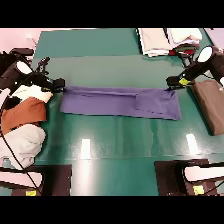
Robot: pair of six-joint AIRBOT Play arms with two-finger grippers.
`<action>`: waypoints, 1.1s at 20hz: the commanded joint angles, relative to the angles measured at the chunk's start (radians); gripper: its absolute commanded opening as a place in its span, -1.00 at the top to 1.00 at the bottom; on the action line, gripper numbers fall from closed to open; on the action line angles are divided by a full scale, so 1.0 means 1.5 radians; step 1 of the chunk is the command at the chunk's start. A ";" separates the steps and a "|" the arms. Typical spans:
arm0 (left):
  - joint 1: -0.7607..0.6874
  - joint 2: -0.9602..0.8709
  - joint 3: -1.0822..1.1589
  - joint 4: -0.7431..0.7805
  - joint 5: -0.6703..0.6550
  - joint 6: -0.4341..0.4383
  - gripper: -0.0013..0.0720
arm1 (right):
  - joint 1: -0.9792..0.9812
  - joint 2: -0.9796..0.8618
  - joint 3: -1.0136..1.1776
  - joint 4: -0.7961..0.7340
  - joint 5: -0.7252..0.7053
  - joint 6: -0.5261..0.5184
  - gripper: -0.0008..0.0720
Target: Fold the shirts.
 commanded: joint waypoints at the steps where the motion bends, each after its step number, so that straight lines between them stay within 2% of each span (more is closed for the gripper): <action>1: 0.000 -0.018 0.027 -0.013 0.016 0.011 0.40 | -0.001 -0.042 0.034 0.016 -0.024 0.000 0.48; 2: 0.000 -0.018 0.037 -0.013 0.010 0.009 -0.41 | -0.007 -0.043 0.040 0.017 -0.029 0.000 0.07; 3: 0.000 -0.017 0.052 -0.012 -0.008 0.007 -0.59 | -0.016 -0.041 0.048 0.034 -0.028 -0.009 0.03; 4: 0.001 -0.016 0.073 -0.008 -0.034 0.007 -0.58 | -0.032 -0.037 0.056 0.071 -0.019 -0.035 0.03; 5: 0.001 -0.016 0.094 -0.008 -0.061 0.007 -0.36 | -0.052 -0.028 0.056 0.107 -0.010 -0.058 0.03; 7: -0.001 -0.015 0.131 -0.008 -0.106 0.010 0.62 | -0.097 0.003 0.028 0.152 0.003 -0.093 0.02; 8: -0.003 -0.009 0.136 -0.008 -0.108 0.010 0.91 | -0.122 0.023 -0.002 0.156 0.002 -0.103 -0.06; 10: -0.013 0.005 0.136 -0.008 -0.098 0.010 0.90 | -0.180 0.064 -0.082 0.160 0.000 -0.124 -0.18; 11: -0.022 0.009 0.136 -0.008 -0.098 0.010 0.90 | -0.214 0.077 -0.125 0.177 -0.006 -0.134 -0.50; 13: -0.052 0.010 0.135 -0.008 -0.103 0.010 0.90 | -0.285 0.076 -0.194 0.244 -0.011 -0.152 -0.85; 17: -0.131 0.010 0.135 -0.008 -0.095 0.007 0.90 | -0.340 0.028 -0.275 0.367 -0.022 -0.220 -0.87; 22: -0.208 0.010 0.135 -0.008 -0.083 -0.014 0.90 | -0.294 -0.042 -0.282 0.394 -0.057 -0.238 -0.87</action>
